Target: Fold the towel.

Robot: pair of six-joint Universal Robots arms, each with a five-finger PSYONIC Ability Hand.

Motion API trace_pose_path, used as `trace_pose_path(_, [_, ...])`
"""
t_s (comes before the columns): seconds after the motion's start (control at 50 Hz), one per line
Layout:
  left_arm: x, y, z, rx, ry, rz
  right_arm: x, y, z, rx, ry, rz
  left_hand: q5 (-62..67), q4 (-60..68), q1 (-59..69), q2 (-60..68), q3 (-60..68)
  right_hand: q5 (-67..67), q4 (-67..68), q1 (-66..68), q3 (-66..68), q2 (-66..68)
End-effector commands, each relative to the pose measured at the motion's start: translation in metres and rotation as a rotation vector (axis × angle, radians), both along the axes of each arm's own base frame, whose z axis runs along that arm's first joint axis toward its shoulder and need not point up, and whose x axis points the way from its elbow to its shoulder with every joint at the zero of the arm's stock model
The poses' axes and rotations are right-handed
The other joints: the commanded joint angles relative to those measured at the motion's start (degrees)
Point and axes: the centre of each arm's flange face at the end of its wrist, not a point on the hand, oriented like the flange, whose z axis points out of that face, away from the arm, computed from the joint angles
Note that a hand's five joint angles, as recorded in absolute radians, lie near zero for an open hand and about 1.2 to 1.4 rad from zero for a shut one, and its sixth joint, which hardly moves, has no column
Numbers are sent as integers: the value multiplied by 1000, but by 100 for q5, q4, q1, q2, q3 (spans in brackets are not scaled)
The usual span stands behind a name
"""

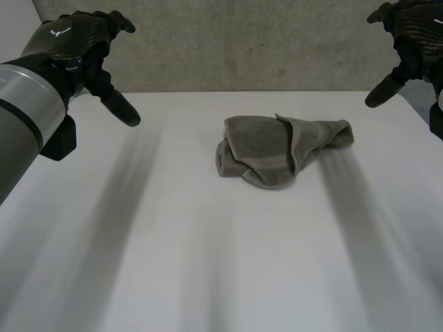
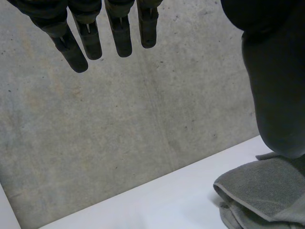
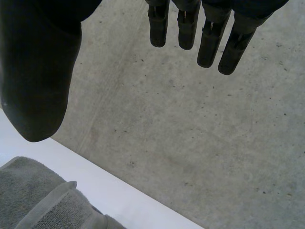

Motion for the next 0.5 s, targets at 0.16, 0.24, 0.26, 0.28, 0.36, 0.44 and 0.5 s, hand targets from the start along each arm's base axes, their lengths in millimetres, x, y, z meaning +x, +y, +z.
trace_pose_path(0.16, [-1,-3,-2,-9,-2,18,22,-30,-43,86,84,106,-1252,-625,-490,-475,-425,-317,-466,-321,-439,-489])
trace_pose_path(0.24, [-2,-5,-3,-12,0,18,49,-47,-69,112,137,170,-1235,-608,-473,-459,-408,-317,-466,-321,-439,-489])
trace_pose_path(0.26, [-3,-6,-6,-9,-2,18,63,-57,-85,122,170,195,-1235,-608,-473,-459,-408,-317,-466,-321,-439,-489])
trace_pose_path(0.28, [-3,-6,-6,-9,-2,18,72,-69,-104,130,208,203,-1235,-608,-473,-459,-408,-317,-466,-321,-439,-489])
trace_pose_path(0.36, [-6,-11,-12,-1,-6,16,89,-92,-143,134,288,213,-1235,-608,-473,-459,-408,-317,-466,-321,-439,-489])
trace_pose_path(0.44, [-8,-14,-17,7,-10,16,103,-117,-201,136,397,194,-1235,-608,-473,-459,-408,-317,-466,-321,-439,-489])
trace_pose_path(0.5, [-9,-16,-22,18,-16,16,108,-124,-228,136,449,188,-1235,-608,-473,-459,-408,-100,-249,-103,-221,-271])
